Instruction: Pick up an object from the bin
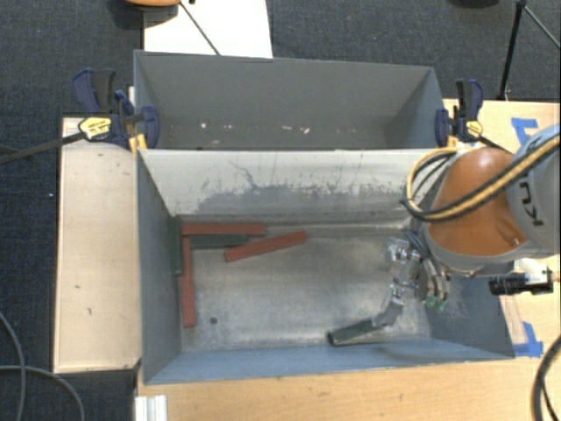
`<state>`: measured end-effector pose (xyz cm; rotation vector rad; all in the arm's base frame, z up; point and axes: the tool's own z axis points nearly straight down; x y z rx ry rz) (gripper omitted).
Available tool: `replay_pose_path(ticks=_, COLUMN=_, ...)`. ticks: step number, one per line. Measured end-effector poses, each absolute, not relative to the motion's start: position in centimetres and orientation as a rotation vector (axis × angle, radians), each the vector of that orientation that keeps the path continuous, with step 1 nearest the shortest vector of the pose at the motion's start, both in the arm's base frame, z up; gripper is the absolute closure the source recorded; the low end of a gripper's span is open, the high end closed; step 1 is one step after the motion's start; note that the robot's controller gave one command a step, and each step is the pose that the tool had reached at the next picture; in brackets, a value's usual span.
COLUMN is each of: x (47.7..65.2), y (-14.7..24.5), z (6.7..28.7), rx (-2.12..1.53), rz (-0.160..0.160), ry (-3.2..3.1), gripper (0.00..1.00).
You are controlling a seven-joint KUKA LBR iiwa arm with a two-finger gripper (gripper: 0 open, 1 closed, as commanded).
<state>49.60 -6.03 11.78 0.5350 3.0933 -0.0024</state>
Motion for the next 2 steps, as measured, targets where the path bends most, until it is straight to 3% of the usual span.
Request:
replay_pose_path(ticks=1, x=48.5, y=-4.8, z=8.0, rx=0.311, rz=0.001, ry=3.122, gripper=0.00)
replay_pose_path(ticks=2, x=48.4, y=-4.6, z=6.0, rx=0.194, rz=0.001, ry=3.124, gripper=0.00)
